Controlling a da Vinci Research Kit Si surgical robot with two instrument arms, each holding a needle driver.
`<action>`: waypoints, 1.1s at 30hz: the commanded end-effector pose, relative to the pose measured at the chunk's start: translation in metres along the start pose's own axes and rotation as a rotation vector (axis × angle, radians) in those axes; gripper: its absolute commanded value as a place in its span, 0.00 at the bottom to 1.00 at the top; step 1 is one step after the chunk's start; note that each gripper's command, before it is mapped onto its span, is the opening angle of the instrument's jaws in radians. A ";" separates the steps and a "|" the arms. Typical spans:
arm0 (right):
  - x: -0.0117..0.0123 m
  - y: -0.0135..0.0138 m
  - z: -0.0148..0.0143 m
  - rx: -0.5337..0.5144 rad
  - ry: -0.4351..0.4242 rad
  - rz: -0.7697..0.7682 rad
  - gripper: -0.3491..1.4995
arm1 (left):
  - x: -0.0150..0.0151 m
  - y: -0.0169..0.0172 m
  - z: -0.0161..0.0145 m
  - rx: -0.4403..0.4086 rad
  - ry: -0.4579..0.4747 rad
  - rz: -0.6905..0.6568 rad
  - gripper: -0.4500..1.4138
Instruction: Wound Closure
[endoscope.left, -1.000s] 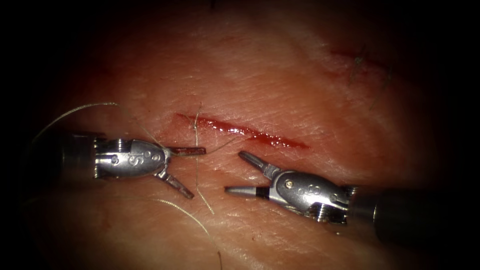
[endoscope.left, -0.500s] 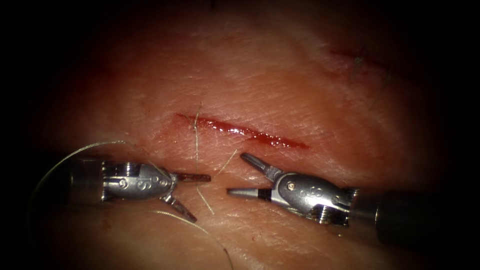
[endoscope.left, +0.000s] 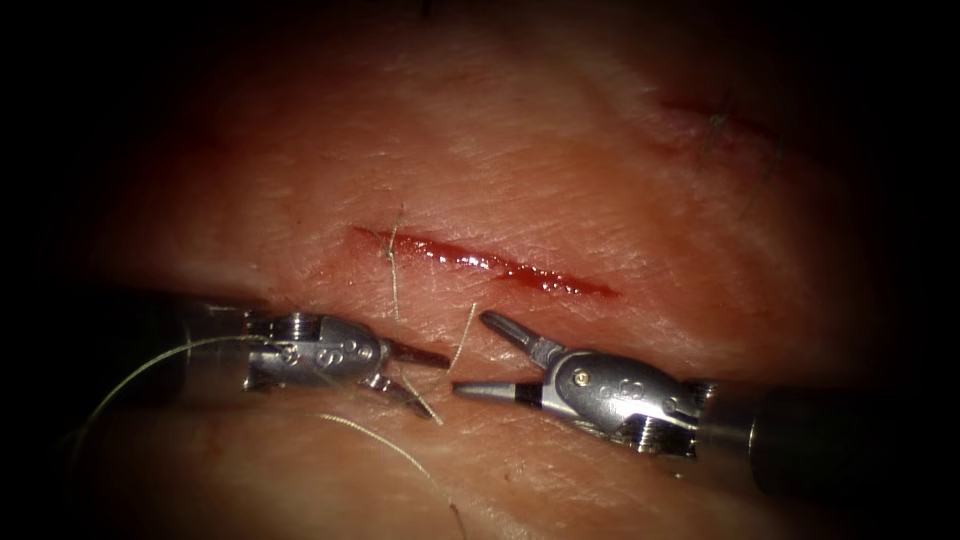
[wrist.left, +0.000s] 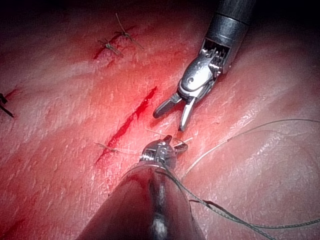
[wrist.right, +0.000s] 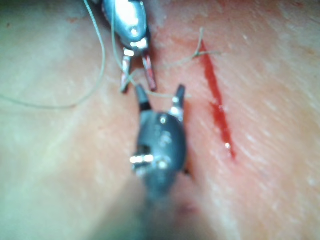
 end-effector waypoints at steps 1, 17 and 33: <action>-0.0005 -0.0004 0.0005 0.003 0.000 0.001 0.87 | -0.0001 0.0000 0.0007 -0.004 0.003 -0.007 0.40; -0.0005 -0.0004 0.0004 0.004 0.000 0.001 0.86 | -0.0022 0.0005 -0.0018 0.048 -0.149 0.001 0.25; -0.0002 -0.0001 0.0005 0.001 -0.001 0.011 0.85 | -0.0009 -0.0007 -0.0046 0.066 -0.138 -0.016 0.09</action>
